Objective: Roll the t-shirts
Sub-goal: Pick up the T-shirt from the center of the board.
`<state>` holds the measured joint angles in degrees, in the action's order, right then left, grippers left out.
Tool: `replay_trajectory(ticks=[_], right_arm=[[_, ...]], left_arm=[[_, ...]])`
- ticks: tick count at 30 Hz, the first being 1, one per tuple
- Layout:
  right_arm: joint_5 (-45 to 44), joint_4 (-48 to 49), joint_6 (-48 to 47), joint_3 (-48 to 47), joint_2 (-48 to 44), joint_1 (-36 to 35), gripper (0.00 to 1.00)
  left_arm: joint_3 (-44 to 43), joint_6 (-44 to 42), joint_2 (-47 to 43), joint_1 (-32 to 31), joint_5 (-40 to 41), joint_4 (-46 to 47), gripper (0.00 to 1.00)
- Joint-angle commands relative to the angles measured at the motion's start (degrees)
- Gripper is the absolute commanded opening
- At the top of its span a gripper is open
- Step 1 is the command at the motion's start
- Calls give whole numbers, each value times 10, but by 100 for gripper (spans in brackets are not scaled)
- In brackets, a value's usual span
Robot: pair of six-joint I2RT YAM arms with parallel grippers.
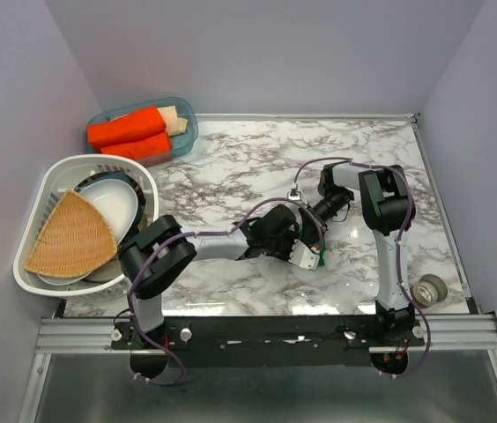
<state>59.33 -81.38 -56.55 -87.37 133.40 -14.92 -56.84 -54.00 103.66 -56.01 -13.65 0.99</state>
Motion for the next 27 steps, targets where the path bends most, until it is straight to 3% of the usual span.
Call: replay_trajectory(ticks=[1, 3, 13, 17, 27], right_arm=[[-12, -35, -43, 0, -11, 15, 52], [-13, -42, -44, 0, -57, 30, 100], [-52, -61, 14, -74, -210, 160, 100], [-71, -53, 34, -106, -262, 164, 100], [-173, 96, 137, -83, -401, 164, 100]], left_arm=[[-20, -11, 43, -2, -2, -113, 37], [-28, -1, 45, 0, -6, -126, 22], [-79, 4, 30, 29, -55, -210, 0], [-149, 15, 15, 55, -86, -270, 0], [-249, 6, -46, 136, -89, -339, 0]])
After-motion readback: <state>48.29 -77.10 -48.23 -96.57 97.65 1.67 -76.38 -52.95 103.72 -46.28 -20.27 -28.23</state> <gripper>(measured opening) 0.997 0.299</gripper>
